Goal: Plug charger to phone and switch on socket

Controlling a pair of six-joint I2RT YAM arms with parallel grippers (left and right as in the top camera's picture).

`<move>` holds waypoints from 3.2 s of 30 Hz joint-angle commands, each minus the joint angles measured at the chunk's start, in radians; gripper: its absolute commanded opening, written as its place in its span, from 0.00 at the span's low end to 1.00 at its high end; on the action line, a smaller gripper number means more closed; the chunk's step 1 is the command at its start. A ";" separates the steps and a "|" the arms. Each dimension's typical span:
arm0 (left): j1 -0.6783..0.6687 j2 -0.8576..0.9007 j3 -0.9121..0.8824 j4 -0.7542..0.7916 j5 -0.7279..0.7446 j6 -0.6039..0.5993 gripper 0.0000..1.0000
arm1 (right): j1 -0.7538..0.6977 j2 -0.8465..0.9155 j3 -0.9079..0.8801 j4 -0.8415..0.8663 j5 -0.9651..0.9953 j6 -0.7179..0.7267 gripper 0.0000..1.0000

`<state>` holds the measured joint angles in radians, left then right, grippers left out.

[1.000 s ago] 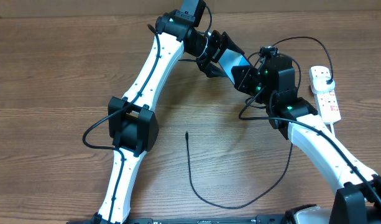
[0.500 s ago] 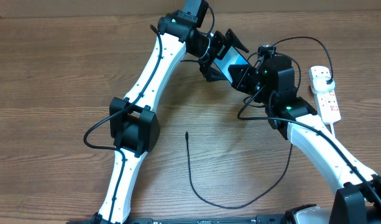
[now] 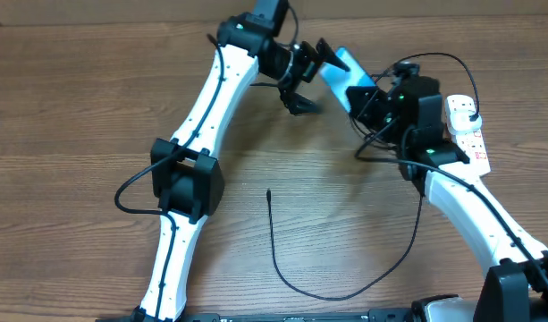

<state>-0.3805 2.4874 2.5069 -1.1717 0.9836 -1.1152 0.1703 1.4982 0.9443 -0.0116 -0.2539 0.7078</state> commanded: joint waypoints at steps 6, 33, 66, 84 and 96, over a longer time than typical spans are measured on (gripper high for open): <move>0.090 -0.109 0.024 0.000 0.021 0.047 1.00 | -0.028 -0.009 0.029 0.041 0.004 0.272 0.04; 0.060 -0.117 0.024 0.369 -0.058 -0.119 1.00 | 0.027 -0.009 0.029 0.370 -0.175 1.304 0.04; -0.010 -0.117 0.024 0.369 -0.206 -0.150 0.36 | 0.060 -0.009 0.029 0.403 -0.151 1.300 0.04; -0.016 -0.117 0.024 0.369 -0.205 -0.150 0.04 | 0.060 -0.009 0.029 0.403 -0.151 1.300 0.81; 0.048 -0.117 0.024 0.406 -0.208 -0.120 0.04 | 0.056 -0.009 0.029 0.404 -0.197 1.283 1.00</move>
<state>-0.3752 2.4012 2.5084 -0.7757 0.7689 -1.2640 0.2287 1.4990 0.9577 0.3878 -0.4164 2.0106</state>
